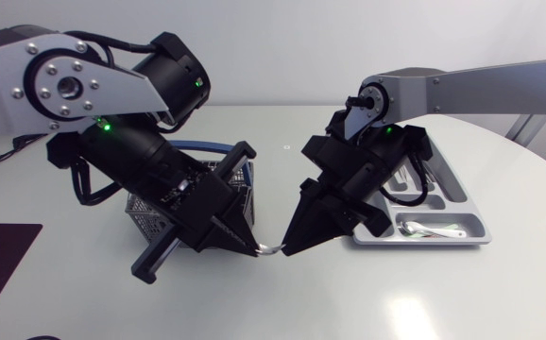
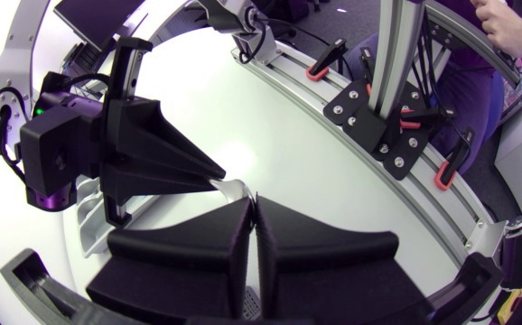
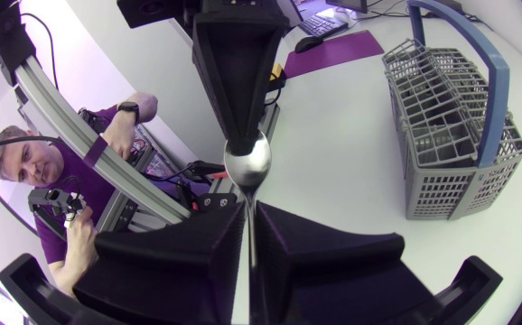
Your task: Unload the cutlery basket into the drawer organizer.
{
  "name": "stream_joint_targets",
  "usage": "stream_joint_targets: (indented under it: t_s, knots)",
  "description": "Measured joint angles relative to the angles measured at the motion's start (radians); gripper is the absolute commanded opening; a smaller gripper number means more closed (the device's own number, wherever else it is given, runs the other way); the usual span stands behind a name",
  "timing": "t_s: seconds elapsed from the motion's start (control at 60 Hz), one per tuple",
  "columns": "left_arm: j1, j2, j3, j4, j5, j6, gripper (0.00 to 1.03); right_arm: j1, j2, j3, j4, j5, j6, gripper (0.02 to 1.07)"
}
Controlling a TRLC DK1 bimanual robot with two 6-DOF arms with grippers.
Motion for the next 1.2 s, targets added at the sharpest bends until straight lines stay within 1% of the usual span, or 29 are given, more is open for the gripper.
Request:
stream_joint_targets:
  t_s: [0.467, 0.5, 0.55, 0.583, 0.6, 0.617, 0.667, 0.717, 0.733, 0.833, 1.0, 1.2]
  knots:
    - [-0.005, 0.000, -0.010, 0.002, -0.006, -0.008, 0.04, 0.007, 0.000, -0.016, 0.003, 0.003, -0.003, 0.07]
    - [-0.006, 0.000, -0.010, 0.005, -0.008, -0.017, 0.09, 0.007, 0.000, -0.016, 0.003, 0.004, -0.003, 0.07]
    - [-0.006, 0.000, -0.010, 0.006, -0.008, -0.027, 0.12, 0.007, 0.000, -0.017, 0.003, 0.004, -0.003, 0.07]
    - [-0.006, 0.000, -0.010, 0.006, -0.008, -0.031, 0.19, 0.007, 0.000, -0.017, 0.003, 0.004, -0.003, 0.07]
    - [-0.006, 0.000, -0.010, 0.006, -0.008, -0.034, 0.25, 0.007, 0.000, -0.017, 0.003, 0.005, -0.003, 0.07]
    - [-0.006, 0.000, -0.010, 0.007, -0.009, -0.035, 0.34, 0.007, 0.000, -0.018, 0.004, 0.005, -0.003, 0.07]
    - [-0.006, 0.000, -0.010, 0.015, -0.009, -0.044, 0.47, 0.007, 0.000, -0.022, 0.006, 0.004, -0.003, 0.07]
    - [-0.006, 0.000, -0.010, 0.026, -0.011, -0.054, 0.64, 0.007, 0.000, -0.027, 0.007, 0.005, -0.003, 0.07]
    - [-0.006, 0.000, -0.010, 0.031, -0.011, -0.059, 0.72, 0.007, 0.000, -0.029, 0.007, 0.005, -0.003, 0.07]
    - [-0.005, 0.000, -0.010, 0.053, -0.012, -0.080, 0.99, 0.007, 0.000, -0.042, 0.010, 0.012, -0.003, 0.07]
    - [0.004, 0.000, -0.008, 0.080, -0.012, -0.113, 1.00, -0.003, 0.000, -0.062, 0.034, 0.034, -0.003, 0.07]
    - [0.051, 0.000, 0.011, 0.085, -0.012, -0.132, 0.99, -0.069, 0.000, -0.079, 0.097, 0.073, -0.003, 0.07]
